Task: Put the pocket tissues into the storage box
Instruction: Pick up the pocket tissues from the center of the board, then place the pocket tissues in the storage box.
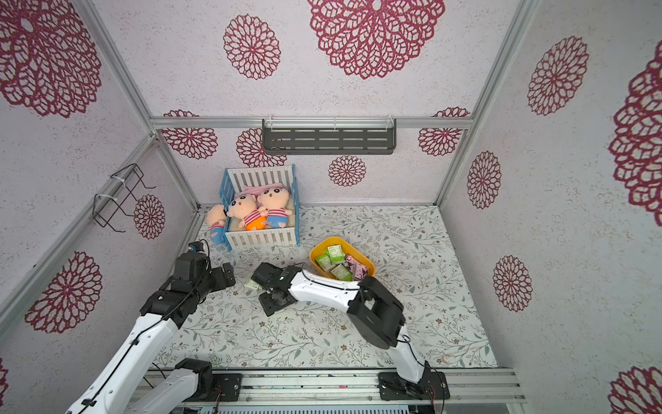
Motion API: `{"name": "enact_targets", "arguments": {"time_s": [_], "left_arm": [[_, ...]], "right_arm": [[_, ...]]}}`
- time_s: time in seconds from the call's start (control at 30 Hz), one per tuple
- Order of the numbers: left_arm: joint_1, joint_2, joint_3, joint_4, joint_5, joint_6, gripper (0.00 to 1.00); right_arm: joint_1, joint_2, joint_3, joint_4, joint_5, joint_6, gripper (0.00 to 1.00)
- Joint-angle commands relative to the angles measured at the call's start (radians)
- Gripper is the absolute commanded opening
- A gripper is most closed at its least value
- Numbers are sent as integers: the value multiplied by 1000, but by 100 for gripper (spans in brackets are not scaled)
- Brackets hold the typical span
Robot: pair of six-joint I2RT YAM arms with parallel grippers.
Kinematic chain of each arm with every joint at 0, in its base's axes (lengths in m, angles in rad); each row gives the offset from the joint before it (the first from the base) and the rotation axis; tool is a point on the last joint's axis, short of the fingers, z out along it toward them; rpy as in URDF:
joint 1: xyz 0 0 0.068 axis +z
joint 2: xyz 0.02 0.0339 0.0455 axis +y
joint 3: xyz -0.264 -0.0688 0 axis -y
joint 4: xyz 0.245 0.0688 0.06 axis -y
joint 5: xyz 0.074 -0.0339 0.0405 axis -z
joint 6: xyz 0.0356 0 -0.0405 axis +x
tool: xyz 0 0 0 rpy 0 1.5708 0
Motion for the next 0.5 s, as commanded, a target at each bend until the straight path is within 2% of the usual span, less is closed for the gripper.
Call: {"name": "enact_targets", "arguments": {"time_s": [0.0,0.23,0.33,0.47], "left_arm": [[-13,3,18,0,-4,10,97],[-13,8,18,3,1,5,97],[-13,8,18,3,-2,5,97],[-13,8,17,3,-3,5,97]], "right_arm": [[-113,-164,-94,94,10,-12,59],[-353,-299,-229,58,28,-33,59],[-439,-291,-262,48,12,-36,60],[-499,-248,-273,49,22,-52,60]]}}
